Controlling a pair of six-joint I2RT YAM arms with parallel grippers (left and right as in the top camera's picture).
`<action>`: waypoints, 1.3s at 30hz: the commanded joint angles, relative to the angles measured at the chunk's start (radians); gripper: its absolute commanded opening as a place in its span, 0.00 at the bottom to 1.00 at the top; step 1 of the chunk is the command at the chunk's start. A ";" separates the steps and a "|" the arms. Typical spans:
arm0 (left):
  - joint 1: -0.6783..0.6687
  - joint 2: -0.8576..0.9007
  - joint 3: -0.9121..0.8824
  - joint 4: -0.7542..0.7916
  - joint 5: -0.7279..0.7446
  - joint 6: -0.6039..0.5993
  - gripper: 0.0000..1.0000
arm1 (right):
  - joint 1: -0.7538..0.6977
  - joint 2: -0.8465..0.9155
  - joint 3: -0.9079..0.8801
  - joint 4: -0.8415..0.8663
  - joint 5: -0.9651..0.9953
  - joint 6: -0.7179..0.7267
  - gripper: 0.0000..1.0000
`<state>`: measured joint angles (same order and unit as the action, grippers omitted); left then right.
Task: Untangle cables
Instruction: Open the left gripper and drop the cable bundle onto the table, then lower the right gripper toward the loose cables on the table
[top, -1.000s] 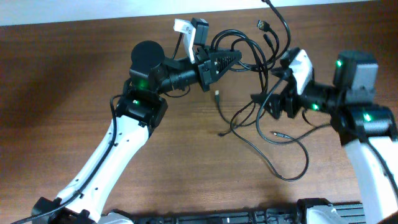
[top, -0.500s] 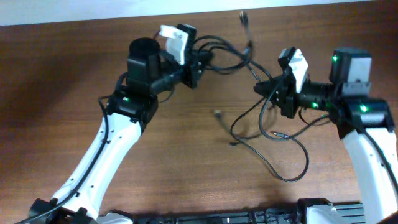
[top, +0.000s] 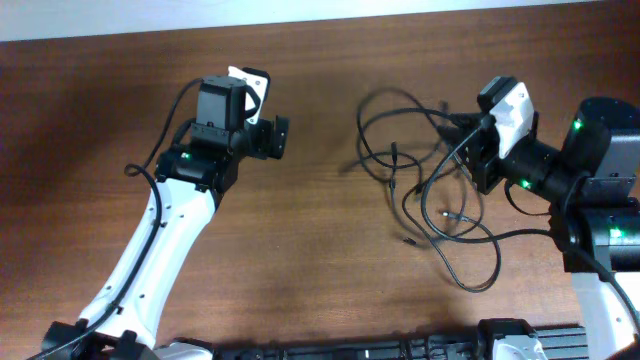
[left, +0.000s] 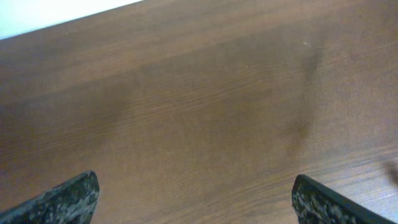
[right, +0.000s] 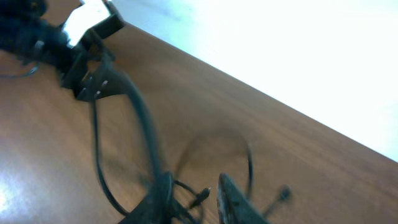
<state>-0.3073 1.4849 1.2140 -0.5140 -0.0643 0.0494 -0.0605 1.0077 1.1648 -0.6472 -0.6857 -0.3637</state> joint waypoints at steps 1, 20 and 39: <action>-0.006 -0.008 0.005 -0.074 0.000 0.020 0.99 | -0.006 -0.009 0.012 0.044 0.052 0.033 0.34; -0.006 -0.008 0.005 -0.146 0.000 0.020 0.99 | -0.005 0.115 0.012 -0.288 0.140 0.092 0.99; -0.006 -0.008 0.005 -0.147 -0.001 0.020 0.99 | -0.003 0.828 0.011 -0.095 -0.135 0.094 0.93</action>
<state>-0.3111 1.4849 1.2148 -0.6624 -0.0635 0.0536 -0.0605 1.7611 1.1664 -0.7769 -0.7372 -0.2653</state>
